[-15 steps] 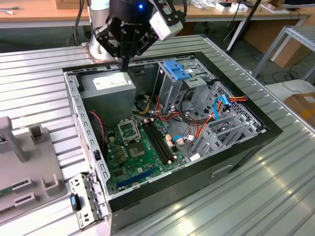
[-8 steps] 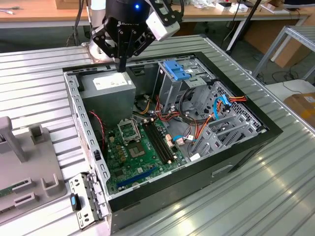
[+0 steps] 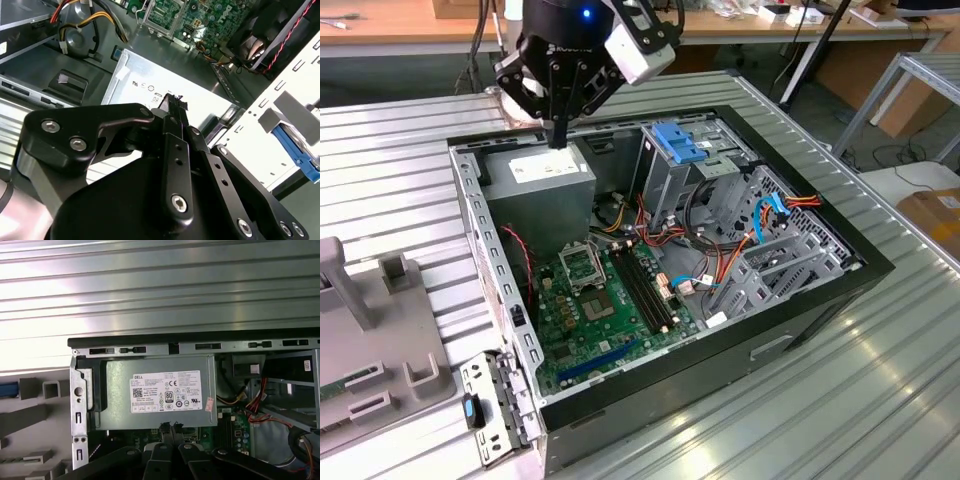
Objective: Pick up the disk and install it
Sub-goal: 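Reach for the disk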
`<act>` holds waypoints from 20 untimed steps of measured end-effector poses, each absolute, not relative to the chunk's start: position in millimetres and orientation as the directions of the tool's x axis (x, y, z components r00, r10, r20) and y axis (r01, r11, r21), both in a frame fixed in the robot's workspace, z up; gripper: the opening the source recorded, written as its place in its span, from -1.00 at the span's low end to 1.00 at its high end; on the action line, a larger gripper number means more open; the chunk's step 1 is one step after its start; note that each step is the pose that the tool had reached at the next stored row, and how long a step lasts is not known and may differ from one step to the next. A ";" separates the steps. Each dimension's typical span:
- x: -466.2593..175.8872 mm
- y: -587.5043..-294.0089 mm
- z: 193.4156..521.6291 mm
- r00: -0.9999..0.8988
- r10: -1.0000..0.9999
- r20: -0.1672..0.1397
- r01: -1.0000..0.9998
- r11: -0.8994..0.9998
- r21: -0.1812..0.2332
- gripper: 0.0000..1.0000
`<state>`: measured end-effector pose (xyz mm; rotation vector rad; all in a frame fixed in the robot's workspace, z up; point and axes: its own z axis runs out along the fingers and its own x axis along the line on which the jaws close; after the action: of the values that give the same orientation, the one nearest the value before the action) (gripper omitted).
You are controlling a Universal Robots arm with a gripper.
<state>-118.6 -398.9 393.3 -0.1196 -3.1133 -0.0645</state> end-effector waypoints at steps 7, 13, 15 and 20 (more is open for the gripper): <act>-128.3 -398.9 393.3 -0.997 0.076 0.027 0.077 0.996 0.040 -0.79; -133.2 -399.0 393.3 -0.997 0.076 0.027 0.077 0.996 0.040 -0.79; -136.6 -399.0 393.2 -0.997 0.076 0.027 0.077 0.996 0.040 -0.79; -144.4 -398.9 393.2 -0.997 0.076 0.027 0.077 0.996 0.040 -0.79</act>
<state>-144.4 -398.9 393.2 -0.1198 -3.1133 -0.0646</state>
